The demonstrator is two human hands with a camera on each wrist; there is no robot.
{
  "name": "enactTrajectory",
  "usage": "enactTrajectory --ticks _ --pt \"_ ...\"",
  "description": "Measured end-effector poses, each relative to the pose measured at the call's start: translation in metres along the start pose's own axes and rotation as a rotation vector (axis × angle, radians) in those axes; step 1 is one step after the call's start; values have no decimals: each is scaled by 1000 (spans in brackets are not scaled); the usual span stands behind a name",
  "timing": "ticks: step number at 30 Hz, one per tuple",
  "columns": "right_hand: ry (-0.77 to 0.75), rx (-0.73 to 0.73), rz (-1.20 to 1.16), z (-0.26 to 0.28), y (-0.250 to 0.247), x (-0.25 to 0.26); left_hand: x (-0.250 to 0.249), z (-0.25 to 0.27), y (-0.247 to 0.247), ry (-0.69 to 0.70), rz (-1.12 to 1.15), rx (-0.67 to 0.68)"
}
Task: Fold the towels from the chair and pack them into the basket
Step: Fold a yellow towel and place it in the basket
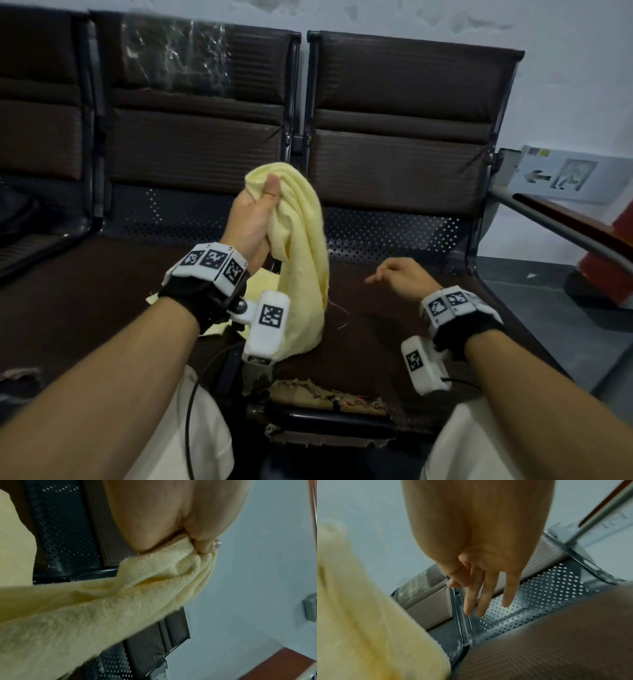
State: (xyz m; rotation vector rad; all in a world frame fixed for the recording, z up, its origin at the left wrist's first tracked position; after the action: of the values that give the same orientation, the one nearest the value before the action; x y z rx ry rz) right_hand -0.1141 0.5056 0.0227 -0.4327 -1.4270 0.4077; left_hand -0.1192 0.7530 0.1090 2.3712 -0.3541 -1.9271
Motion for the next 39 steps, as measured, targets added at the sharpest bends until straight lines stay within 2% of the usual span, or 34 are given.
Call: enactTrajectory --ticks 2,8,10,13,16,18,22,25,27,30,33,36,39 --pt "-30 22 -102 1 0 4 -1 -1 -6 -9 7 -18" --pt "-241 203 -60 7 44 37 3 1 7 -88 -11 106" --pt "-300 221 27 5 57 42 3 1 7 -101 0 116" --pt "-266 248 247 2 67 38 2 0 -2 -135 87 90" --pt "-193 273 228 -3 64 33 1 -2 -16 -175 178 24" --pt "-191 166 73 -7 54 34 2 -5 -22 -203 184 -9" --pt "-246 -228 -225 -13 24 47 2 -7 -21 -212 147 -27" --pt "-202 -431 -304 -13 2 52 5 -7 -15 -199 98 -120" --pt "-198 -508 -390 -10 -11 54 9 -6 -7 -214 -10 -138" --pt "-357 -528 -524 1 -24 72 13 -3 7 -208 -229 -157" --pt "-541 -409 -412 18 -22 84 18 -1 25 -103 -354 8" --pt "-558 -289 -300 28 -14 80 28 6 39 -49 -465 259" --pt "-561 -233 -351 34 -14 78 39 10 46 -71 -642 435"
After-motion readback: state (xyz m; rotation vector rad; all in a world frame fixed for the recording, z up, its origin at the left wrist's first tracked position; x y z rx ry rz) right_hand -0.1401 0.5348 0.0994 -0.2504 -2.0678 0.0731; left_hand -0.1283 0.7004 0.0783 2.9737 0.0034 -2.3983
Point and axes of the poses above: each hand's wrist, its own z-axis away from the middle knuckle, its own y-axis out of the palm, x = y × z, the point moved 1 cm from there along -z, towards the middle knuckle, and after that the axes turned 10 degrees about -z, right-handed, at the moved point
